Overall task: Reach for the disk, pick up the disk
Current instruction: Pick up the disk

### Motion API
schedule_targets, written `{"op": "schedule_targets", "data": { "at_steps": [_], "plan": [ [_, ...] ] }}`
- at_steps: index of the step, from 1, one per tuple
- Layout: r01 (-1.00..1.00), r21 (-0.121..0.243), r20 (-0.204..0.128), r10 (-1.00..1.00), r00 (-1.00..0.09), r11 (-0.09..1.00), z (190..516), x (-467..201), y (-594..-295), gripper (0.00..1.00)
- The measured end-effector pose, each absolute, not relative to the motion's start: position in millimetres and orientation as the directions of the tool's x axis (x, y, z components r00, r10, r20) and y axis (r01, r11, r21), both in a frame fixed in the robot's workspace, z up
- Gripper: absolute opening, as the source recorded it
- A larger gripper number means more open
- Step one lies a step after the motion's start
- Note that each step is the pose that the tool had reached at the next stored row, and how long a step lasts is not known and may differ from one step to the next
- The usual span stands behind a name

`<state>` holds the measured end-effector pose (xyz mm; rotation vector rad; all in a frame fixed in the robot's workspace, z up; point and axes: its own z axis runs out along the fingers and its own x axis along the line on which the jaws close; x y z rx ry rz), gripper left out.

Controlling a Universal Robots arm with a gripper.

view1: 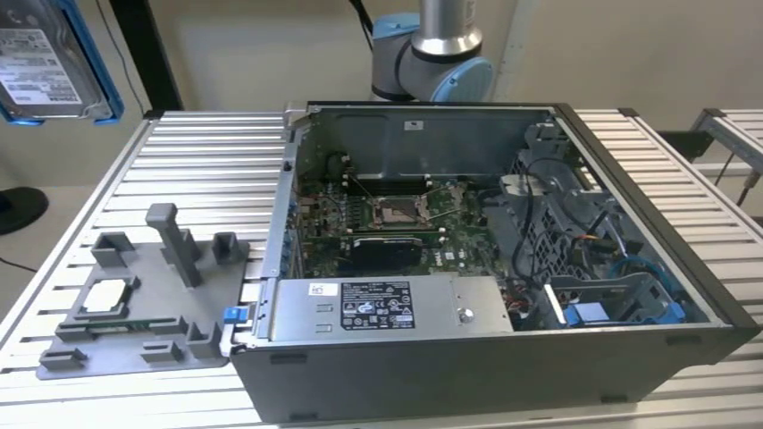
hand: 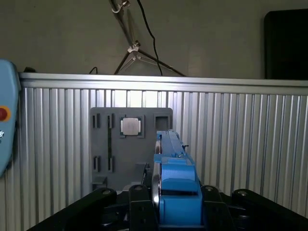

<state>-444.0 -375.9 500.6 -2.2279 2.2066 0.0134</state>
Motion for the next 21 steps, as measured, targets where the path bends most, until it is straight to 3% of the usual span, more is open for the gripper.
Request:
{"op": "schedule_targets", "data": {
  "at_steps": [21],
  "plan": [
    [-1.000, 0.002, -0.010, -1.000, 0.010, -0.010, 502, -421, -376, 0.00]
  ]
}}
